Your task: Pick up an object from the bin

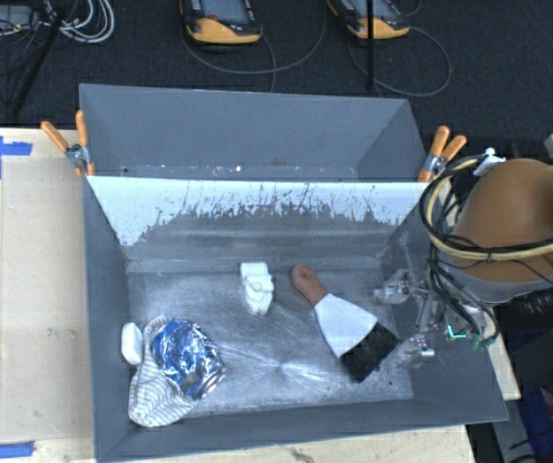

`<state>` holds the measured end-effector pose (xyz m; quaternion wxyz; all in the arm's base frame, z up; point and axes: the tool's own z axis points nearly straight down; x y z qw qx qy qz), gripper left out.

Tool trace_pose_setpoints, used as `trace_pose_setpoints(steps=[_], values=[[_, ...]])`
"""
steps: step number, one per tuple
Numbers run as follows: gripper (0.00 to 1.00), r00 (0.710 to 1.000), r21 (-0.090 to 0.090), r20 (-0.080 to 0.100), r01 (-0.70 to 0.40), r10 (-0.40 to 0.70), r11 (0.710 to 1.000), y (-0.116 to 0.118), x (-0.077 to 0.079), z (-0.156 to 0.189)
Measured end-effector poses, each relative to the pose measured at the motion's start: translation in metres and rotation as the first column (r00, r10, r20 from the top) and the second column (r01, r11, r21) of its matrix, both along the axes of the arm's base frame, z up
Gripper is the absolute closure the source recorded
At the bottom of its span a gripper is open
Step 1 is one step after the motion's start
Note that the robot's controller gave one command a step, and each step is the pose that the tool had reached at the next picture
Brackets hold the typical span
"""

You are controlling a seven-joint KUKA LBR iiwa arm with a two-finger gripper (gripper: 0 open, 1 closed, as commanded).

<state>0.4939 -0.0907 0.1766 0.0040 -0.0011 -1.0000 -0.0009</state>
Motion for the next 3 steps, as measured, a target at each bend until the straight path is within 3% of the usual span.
trace_pose_setpoints(steps=[1,2,3], values=[[0.00,1.000,-0.001,0.007,-0.003,0.003,1.000,0.000,0.002,0.003],[1.00,0.998,-0.004,0.021,-0.053,0.053,0.999,0.015,0.016,-0.095],[1.00,0.998,-0.004,0.021,-0.055,0.055,0.998,0.015,0.016,-0.095]])
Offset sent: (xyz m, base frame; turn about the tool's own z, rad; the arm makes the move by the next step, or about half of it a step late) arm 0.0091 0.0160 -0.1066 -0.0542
